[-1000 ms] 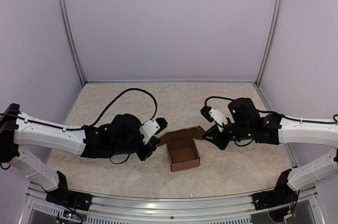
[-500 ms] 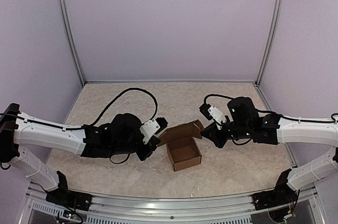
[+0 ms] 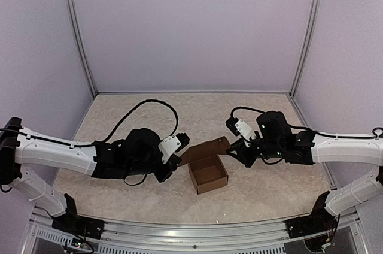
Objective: Fold the paper box
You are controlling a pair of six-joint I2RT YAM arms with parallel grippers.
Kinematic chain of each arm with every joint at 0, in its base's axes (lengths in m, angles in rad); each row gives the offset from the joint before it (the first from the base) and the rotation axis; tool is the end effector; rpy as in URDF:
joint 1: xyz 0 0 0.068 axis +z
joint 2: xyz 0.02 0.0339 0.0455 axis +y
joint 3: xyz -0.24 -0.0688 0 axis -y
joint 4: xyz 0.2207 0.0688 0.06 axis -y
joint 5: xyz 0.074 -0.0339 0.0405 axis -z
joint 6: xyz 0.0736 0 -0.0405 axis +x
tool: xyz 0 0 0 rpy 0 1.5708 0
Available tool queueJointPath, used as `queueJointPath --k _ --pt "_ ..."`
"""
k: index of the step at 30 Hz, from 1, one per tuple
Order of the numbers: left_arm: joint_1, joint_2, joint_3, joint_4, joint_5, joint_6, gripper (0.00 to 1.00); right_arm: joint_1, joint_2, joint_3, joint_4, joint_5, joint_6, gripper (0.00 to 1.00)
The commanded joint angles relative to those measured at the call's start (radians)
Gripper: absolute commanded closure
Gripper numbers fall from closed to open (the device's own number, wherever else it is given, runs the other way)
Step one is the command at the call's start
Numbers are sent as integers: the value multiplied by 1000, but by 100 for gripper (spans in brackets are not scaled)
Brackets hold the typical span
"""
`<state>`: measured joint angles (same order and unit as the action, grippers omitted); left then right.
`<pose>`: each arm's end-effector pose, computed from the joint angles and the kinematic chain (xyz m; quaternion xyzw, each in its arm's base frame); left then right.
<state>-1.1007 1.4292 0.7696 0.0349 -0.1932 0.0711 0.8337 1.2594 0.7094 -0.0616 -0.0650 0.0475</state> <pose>0.1557 -0.2752 0.1777 0.4533 0.7626 -0.1485 0.4370 0.1892 0.2155 0.1931 -0.3535 0.8133 0.2228 0.4048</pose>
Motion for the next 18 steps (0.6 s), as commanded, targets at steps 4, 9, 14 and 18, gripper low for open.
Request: queueJointPath --k 4,9,14,18 --pt "-3 -16 5 -23 -6 -9 100 -9 29 -7 14 57 -36 72" --pt "-3 -17 1 -21 -6 -11 100 -10 30 -5 20 57 -77 70" --pt "-4 -18 -1 -21 -4 -10 100 -11 36 -4 37 27 -99 72" --pt "-3 -19 1 -21 -5 -8 100 -13 47 -6 52 9 -107 78"
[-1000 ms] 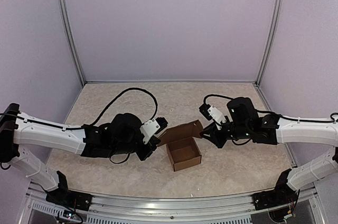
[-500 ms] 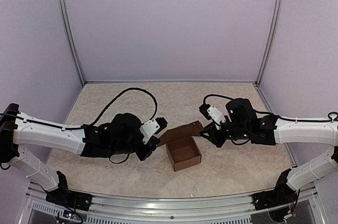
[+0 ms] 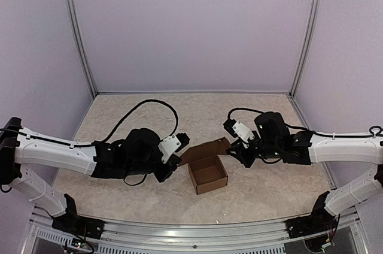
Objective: Fold the paper box
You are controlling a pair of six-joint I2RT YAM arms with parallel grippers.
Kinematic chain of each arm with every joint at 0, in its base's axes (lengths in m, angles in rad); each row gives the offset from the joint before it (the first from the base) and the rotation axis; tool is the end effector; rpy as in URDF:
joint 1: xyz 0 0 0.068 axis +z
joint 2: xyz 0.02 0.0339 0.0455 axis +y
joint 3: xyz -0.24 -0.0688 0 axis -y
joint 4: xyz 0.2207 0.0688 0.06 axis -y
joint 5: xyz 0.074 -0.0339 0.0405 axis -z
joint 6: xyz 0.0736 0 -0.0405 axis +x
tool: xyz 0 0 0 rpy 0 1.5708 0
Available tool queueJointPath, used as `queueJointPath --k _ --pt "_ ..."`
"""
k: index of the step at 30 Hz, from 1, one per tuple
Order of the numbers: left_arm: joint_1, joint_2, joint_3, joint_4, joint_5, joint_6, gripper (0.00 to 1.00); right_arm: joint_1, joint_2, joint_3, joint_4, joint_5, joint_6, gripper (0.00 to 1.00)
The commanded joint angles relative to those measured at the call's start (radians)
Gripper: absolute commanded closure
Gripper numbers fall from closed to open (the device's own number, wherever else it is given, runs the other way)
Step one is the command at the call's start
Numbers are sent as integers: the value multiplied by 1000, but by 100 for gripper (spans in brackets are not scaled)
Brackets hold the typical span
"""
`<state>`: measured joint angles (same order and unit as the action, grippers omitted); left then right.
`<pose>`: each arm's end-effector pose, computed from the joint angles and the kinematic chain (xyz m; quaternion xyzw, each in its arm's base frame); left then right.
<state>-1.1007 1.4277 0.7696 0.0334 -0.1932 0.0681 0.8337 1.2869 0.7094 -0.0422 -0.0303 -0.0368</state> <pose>0.1556 -0.2750 0.1780 0.4522 0.7632 -0.1492 0.4368 0.1937 0.2166 0.1880 -0.3811 0.8031 0.1900 0.4167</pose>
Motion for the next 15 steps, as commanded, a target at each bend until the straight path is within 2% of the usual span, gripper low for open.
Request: queueJointPath --k 1,11,15 --pt "-3 -18 0 -20 -4 -5 100 -13 19 -8 38 -32 -23 78" --pt "-1 -22 3 -9 -17 -12 100 -13 10 -40 84 -60 -2 100" --pt "-1 -13 34 -28 -40 -34 100 -3 -11 -72 106 -69 32 100"
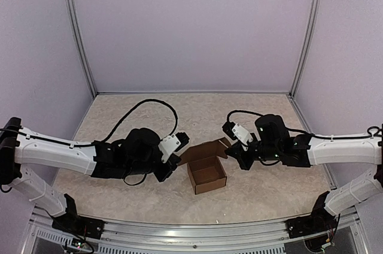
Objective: Fold the paper box
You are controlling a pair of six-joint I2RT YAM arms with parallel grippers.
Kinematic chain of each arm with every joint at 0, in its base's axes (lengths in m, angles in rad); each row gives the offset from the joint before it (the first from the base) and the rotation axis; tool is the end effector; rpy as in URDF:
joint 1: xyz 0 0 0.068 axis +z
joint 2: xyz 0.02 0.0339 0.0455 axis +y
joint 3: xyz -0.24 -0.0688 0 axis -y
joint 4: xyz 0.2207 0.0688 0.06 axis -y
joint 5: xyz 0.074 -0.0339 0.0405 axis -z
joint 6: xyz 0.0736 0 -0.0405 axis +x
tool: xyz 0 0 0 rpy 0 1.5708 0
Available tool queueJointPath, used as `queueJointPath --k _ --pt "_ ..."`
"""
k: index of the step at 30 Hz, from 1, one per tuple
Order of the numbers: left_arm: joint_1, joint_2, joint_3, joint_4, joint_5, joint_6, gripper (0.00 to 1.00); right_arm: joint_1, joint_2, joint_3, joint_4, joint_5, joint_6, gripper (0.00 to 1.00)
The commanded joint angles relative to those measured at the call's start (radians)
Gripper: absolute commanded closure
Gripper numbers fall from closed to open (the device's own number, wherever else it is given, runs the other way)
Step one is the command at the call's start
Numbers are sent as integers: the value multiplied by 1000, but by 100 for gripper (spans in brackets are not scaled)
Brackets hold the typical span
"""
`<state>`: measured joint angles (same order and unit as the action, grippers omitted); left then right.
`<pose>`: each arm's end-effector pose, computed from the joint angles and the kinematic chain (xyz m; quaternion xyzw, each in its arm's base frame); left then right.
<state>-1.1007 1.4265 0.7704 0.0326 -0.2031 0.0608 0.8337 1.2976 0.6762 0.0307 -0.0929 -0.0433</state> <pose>0.1562 -0.2746 0.1786 0.4471 0.7655 -0.1472 0.4386 0.1912 0.2208 0.1829 -0.3940 0.7887 0.2188 0.4181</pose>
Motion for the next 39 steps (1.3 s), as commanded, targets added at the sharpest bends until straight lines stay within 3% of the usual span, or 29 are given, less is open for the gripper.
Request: queueJointPath --k 1,9,21,39 --pt "-1 -8 44 -29 -35 -36 100 3 -30 -49 41 4 56 100" --pt "-8 20 129 -85 -20 -150 100 125 -82 -85 76 192 213 100" --pt "-38 98 247 -168 -51 -241 100 290 29 -5 68 483 420 100" --pt "-50 153 245 -154 -94 -374 100 393 187 138 38 589 532 100"
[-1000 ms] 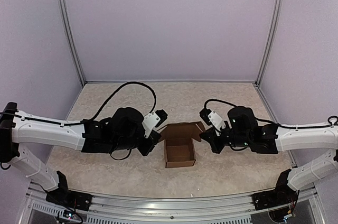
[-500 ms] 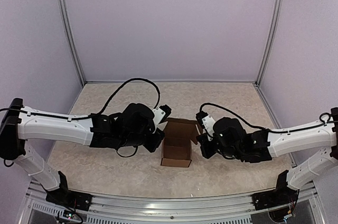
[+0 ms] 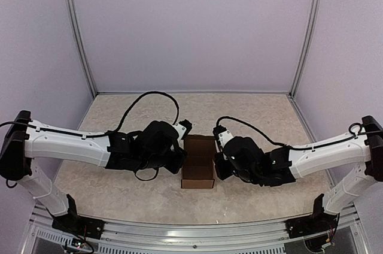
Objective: Fold the paper box
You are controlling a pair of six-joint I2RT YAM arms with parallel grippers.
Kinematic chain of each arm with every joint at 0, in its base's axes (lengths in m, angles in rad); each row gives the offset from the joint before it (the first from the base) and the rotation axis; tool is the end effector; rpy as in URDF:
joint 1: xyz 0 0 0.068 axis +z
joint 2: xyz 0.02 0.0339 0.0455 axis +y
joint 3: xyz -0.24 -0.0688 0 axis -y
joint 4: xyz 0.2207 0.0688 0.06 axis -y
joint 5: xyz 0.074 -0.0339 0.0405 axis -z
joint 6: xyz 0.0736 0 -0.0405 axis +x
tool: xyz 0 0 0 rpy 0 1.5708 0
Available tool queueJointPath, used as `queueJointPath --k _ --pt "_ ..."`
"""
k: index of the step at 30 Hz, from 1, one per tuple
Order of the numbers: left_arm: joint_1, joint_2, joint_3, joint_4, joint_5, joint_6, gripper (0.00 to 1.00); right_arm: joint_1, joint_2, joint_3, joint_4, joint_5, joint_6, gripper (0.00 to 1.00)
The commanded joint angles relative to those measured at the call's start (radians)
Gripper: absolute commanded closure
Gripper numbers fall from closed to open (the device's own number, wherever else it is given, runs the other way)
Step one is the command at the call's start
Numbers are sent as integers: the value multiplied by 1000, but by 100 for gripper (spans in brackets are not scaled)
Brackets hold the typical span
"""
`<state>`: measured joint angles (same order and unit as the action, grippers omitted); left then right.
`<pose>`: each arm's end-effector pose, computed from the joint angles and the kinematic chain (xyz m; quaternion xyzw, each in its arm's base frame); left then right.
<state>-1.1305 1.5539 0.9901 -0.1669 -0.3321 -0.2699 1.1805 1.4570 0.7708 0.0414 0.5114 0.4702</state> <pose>0.1672 -0.2987 0.1904 0.3144 0.8465 -0.1438 0.4048 0.1520 0.2748 0.1755 -0.1951 0.8509 0.1640 0.4594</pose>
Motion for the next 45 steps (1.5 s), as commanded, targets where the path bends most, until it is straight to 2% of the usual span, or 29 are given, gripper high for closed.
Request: queueJointPath --k 1,22,45 --pt "-20 27 24 49 35 -50 100 53 35 48 25 -7 22 100" --pt "-84 77 -23 41 -38 -86 100 141 149 82 -35 181 146 100" --pt "-176 114 -94 24 -84 -180 100 201 163 -7 -131 242 335 100"
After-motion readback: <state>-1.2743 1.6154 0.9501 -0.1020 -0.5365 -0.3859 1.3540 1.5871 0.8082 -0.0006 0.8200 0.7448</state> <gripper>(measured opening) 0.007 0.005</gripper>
